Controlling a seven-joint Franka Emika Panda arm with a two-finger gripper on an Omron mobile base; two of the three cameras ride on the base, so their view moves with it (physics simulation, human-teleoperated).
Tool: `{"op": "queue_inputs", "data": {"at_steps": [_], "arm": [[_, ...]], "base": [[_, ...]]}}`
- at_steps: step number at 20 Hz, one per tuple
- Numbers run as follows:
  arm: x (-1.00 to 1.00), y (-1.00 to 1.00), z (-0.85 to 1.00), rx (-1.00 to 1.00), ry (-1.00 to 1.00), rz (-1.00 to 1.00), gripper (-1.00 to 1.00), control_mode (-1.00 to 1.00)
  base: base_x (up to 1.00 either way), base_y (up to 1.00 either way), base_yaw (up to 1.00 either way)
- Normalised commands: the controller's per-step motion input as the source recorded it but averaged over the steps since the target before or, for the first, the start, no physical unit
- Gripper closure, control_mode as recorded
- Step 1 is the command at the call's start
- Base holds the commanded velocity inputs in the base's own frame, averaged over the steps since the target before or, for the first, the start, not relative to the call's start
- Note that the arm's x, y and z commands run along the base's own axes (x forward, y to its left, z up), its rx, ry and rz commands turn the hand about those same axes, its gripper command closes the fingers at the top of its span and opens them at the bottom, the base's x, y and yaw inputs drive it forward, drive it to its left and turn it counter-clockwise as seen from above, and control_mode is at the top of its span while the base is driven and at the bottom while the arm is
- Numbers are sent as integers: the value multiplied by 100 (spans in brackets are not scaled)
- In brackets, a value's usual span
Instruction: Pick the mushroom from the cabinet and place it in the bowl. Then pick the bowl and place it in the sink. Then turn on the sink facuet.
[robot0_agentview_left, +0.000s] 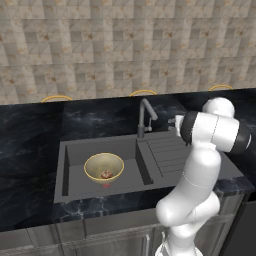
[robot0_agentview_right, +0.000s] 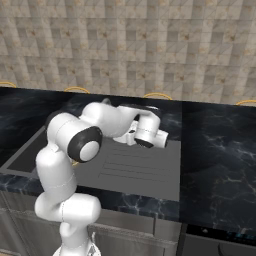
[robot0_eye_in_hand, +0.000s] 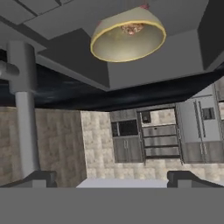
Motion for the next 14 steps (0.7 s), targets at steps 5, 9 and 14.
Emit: {"op": "queue_inputs", "data": {"at_steps": [5,9,14], "arm": [[11,10,-1,0,0,0,-100,-100],[5,22,0,0,0,0,-100,-100],[11,27,-1,0,0,0,-100,-100]], "base": [[0,0,0],[0,0,0],[0,0,0]]}}
